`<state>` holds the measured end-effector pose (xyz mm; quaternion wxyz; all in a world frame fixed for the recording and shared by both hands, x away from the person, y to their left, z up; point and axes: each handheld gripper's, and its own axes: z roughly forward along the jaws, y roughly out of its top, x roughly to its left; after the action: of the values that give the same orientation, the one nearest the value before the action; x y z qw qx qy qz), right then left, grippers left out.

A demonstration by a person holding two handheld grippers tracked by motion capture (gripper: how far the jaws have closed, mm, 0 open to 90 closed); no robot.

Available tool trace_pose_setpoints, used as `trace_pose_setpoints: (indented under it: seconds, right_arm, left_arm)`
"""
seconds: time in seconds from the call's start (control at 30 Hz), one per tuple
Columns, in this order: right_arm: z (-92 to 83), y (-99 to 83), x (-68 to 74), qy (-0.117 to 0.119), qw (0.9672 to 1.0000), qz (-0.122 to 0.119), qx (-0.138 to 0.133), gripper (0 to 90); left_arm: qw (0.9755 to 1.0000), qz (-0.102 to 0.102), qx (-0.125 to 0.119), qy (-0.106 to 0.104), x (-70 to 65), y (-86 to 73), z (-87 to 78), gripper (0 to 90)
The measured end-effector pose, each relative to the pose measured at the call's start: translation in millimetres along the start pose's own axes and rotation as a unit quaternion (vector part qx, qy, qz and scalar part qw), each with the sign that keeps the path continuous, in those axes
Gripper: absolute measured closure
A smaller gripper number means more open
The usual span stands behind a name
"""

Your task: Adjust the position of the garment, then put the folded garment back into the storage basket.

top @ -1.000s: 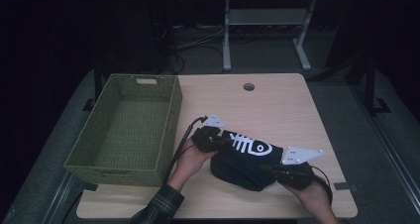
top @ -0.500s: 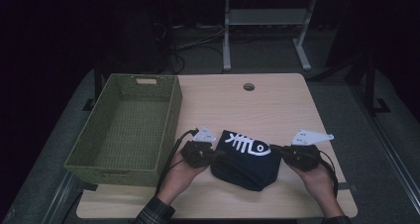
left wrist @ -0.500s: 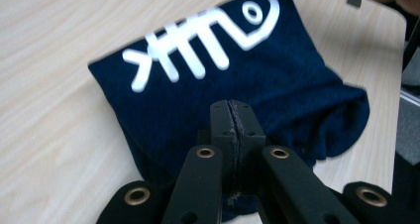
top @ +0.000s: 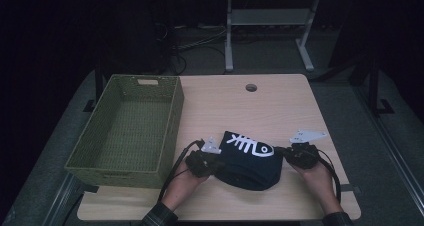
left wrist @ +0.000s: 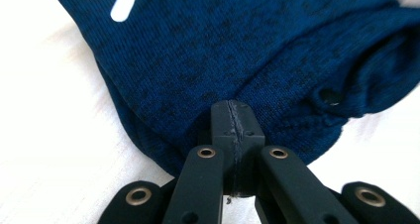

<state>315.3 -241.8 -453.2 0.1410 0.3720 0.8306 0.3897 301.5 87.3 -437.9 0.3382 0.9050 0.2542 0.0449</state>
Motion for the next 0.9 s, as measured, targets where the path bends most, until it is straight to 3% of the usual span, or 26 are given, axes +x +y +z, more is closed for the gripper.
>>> trace_pose_setpoints:
  seconds: [0.13, 0.23, 0.3, 0.53, 0.67, 0.9]
  right_arm:
    - [11.3, -6.6, -2.9, -0.002, 0.9997, 0.002, 0.026, 90.0]
    - [12.6, -6.7, -2.5, 0.001, 0.9997, 0.003, 0.025, 90.0]
    - [13.3, -6.7, 0.1, 0.004, 0.9996, 0.002, 0.026, 90.0]
    - [5.4, -6.9, -0.6, 0.008, 0.9999, 0.004, 0.007, 89.8]
    - [-7.1, -9.0, -1.4, 0.006, 0.9998, 0.014, -0.015, 78.5]
    - [-25.0, -27.1, -4.4, -0.036, 0.9989, 0.023, -0.021, 52.1]
  left_arm:
    - [0.9999, 0.006, 0.005, 0.008, 3.1, -0.3, 5.5, 90.0]
    - [0.9995, 0.012, 0.011, 0.027, 7.2, 1.1, 5.6, 90.0]
    - [0.9994, 0.003, 0.008, 0.035, 13.1, 1.7, 5.9, 90.0]
    - [0.9997, -0.012, 0.002, 0.023, 16.5, 1.5, 2.9, 90.0]
    - [0.9991, -0.035, -0.021, 0.007, 18.4, 2.5, -4.4, 86.0]
    - [0.9982, -0.046, -0.038, 0.007, 20.9, 11.6, -16.4, 62.9]
